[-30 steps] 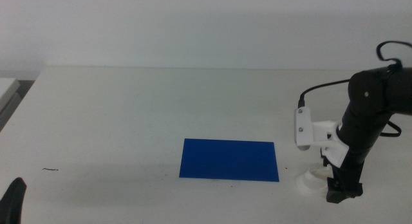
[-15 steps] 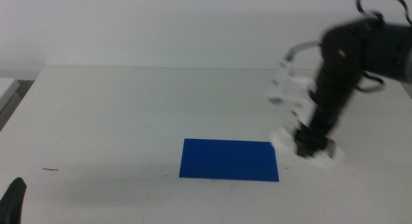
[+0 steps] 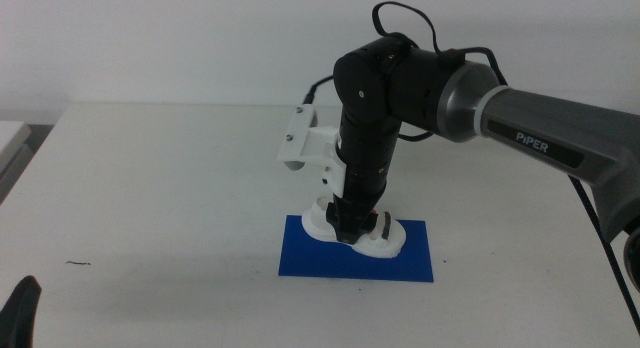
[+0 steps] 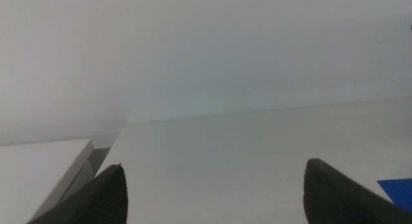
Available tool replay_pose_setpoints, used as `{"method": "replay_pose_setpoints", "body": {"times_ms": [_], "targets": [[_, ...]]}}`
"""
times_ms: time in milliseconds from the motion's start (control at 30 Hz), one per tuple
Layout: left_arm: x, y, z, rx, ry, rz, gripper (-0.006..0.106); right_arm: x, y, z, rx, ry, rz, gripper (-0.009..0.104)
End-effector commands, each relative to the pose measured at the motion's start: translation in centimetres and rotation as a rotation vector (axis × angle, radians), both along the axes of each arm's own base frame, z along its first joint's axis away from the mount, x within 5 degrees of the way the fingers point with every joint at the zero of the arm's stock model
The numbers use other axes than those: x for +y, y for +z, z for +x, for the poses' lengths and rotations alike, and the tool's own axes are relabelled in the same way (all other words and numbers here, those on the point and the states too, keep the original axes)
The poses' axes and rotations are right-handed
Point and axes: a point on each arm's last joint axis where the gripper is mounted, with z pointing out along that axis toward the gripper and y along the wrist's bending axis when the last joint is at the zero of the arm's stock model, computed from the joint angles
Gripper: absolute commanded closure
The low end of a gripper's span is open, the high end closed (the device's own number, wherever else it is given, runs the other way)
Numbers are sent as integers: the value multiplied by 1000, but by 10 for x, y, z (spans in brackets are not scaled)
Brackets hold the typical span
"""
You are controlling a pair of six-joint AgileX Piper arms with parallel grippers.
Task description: Use one arm to grab the shoe from the table and place it on the mat.
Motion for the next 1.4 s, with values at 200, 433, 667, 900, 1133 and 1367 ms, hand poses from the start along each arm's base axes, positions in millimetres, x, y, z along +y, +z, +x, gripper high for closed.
{"method": "replay_pose_setpoints", "body": {"times_ms": [200, 433, 667, 900, 1133, 1367], "targets": [[0, 0, 0, -5, -1, -7, 7, 0, 6, 0, 58, -759, 100, 97], [0, 0, 0, -5, -1, -7, 7, 2, 5, -1, 140, -1314, 174, 97], [0, 0, 0, -5, -1, -7, 7, 1, 4, 0, 184, -1957, 240, 97], [0, 0, 0, -5, -1, -7, 7, 2, 4, -1, 227, -2369, 284, 97], [0, 0, 0, -5, -1, -7, 7, 0, -5, -3, 243, -2808, 291, 97], [0, 0, 0, -5, -1, -7, 7, -16, -24, -2, 285, -2893, 155, 97]]}}
